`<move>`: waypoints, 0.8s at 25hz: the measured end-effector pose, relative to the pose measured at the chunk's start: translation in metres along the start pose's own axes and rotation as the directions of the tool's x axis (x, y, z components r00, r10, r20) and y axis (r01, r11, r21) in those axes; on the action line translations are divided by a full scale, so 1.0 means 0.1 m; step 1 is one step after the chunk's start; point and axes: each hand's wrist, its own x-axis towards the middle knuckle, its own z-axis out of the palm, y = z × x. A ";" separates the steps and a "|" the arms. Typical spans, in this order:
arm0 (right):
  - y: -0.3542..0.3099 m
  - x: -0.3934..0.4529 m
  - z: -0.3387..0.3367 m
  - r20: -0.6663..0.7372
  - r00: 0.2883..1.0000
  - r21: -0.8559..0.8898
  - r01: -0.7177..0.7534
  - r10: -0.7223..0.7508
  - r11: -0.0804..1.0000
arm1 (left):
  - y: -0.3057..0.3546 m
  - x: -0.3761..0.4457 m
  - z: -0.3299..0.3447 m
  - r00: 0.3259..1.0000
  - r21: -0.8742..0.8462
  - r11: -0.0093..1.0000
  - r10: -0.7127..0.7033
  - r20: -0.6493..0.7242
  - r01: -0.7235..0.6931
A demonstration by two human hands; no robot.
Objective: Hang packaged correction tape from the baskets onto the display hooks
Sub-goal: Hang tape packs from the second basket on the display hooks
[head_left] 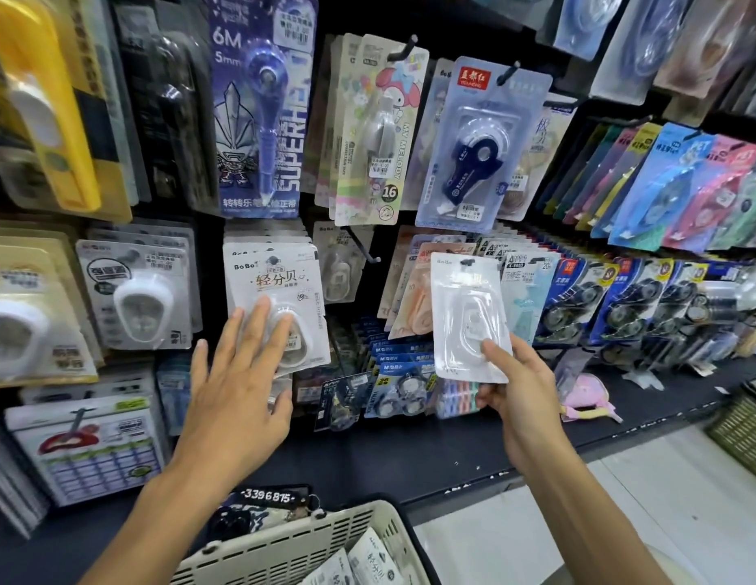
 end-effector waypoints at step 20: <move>3.02 -1.67 0.69 0.667 0.446 -0.736 0.516 0.597 0.438 | -0.89 -1.04 0.88 0.488 0.035 0.962 -0.169 0.856 0.271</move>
